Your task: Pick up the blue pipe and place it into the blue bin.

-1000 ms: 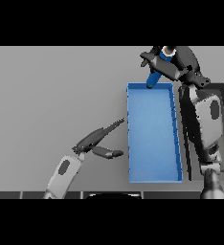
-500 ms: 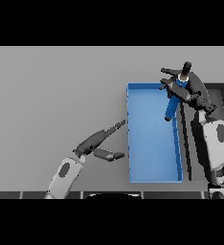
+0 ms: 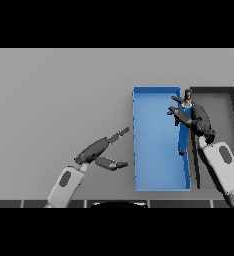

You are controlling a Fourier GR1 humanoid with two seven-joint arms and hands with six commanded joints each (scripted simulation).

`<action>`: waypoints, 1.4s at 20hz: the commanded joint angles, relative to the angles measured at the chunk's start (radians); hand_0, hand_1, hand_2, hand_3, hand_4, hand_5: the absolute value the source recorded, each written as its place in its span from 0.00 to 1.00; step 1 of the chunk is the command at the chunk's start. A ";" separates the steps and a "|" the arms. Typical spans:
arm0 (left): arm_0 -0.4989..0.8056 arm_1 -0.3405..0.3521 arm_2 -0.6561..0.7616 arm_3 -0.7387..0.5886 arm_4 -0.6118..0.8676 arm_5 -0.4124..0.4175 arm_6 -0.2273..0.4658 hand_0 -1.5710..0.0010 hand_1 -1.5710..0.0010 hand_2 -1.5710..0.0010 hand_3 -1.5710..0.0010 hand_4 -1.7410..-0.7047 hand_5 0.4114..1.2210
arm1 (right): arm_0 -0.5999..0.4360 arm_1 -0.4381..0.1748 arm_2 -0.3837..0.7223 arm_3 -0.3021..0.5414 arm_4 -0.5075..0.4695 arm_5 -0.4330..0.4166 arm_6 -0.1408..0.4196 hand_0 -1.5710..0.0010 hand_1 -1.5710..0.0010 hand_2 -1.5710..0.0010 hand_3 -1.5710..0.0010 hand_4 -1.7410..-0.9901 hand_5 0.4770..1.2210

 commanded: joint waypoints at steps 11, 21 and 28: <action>-0.008 -0.017 -0.007 -0.001 0.005 0.001 0.020 1.00 1.00 1.00 1.00 0.83 0.02 | -0.252 -0.269 0.519 0.150 -0.219 -0.021 -0.020 0.84 0.86 0.86 0.92 0.80 0.74; -0.004 -0.017 -0.008 -0.005 -0.001 0.007 0.026 1.00 1.00 1.00 1.00 0.82 0.02 | -0.306 -0.305 0.657 0.180 -0.232 0.008 0.001 0.98 0.98 0.98 0.99 0.94 0.32; -0.011 -0.019 -0.008 -0.007 -0.013 0.018 0.032 1.00 1.00 1.00 1.00 0.83 0.02 | -0.332 -0.306 0.689 0.203 -0.229 0.026 0.001 1.00 1.00 1.00 1.00 0.96 0.24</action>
